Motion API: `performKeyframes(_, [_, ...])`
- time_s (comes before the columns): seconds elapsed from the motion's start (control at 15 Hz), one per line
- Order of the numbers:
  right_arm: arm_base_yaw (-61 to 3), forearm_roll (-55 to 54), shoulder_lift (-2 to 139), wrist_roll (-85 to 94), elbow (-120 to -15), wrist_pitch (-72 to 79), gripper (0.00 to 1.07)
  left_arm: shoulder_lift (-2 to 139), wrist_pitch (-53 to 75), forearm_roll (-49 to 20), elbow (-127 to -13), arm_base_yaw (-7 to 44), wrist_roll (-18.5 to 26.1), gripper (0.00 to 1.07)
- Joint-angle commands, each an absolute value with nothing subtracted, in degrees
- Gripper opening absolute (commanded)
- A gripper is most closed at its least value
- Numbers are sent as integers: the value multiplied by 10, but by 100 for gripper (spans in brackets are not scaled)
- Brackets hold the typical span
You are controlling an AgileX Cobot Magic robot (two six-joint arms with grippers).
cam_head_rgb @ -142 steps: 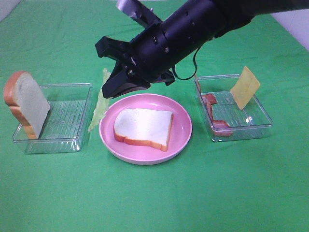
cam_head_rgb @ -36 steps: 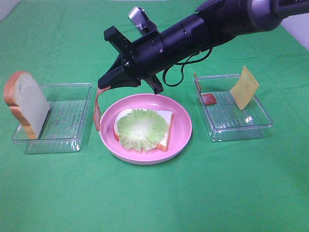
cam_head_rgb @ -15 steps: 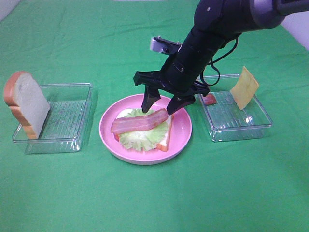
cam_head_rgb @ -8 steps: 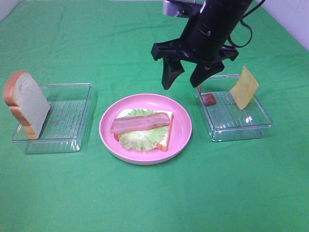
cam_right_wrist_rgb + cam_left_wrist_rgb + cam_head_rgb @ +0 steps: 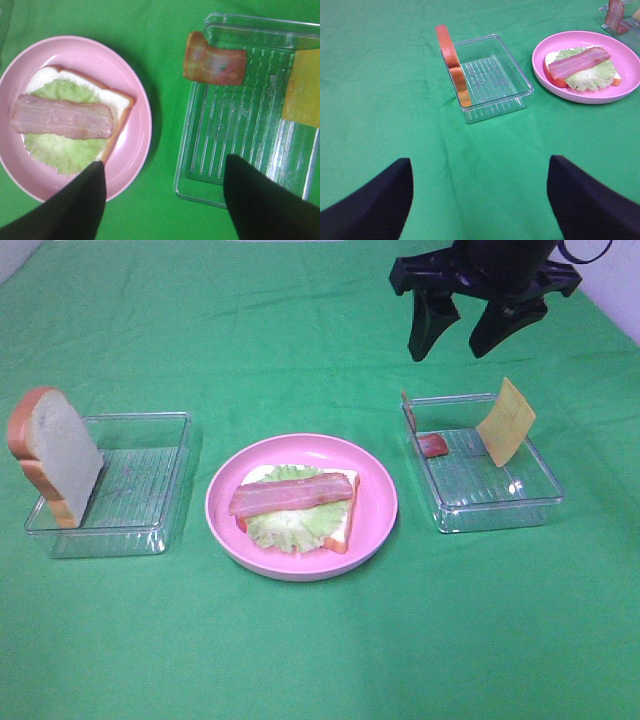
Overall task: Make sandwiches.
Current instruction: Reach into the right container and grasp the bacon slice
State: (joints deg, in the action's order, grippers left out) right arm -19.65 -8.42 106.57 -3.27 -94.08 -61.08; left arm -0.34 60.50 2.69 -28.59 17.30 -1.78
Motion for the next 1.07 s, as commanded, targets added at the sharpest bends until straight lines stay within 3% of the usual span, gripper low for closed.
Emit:
performKeyframes(0.07, [-192, -87, 1075, -37, -960, -602, 64, -14, 598, 26, -285, 175, -17, 71])
performKeyframes(0.67, [-192, -97, 1271, -37, -1129, -643, 64, -14, 598, 26, -285, 175, -17, 71])
performKeyframes(1.07, [-192, -69, 1318, -52, -1138, -634, 61, -14, 598, 26, -285, 175, -17, 71])
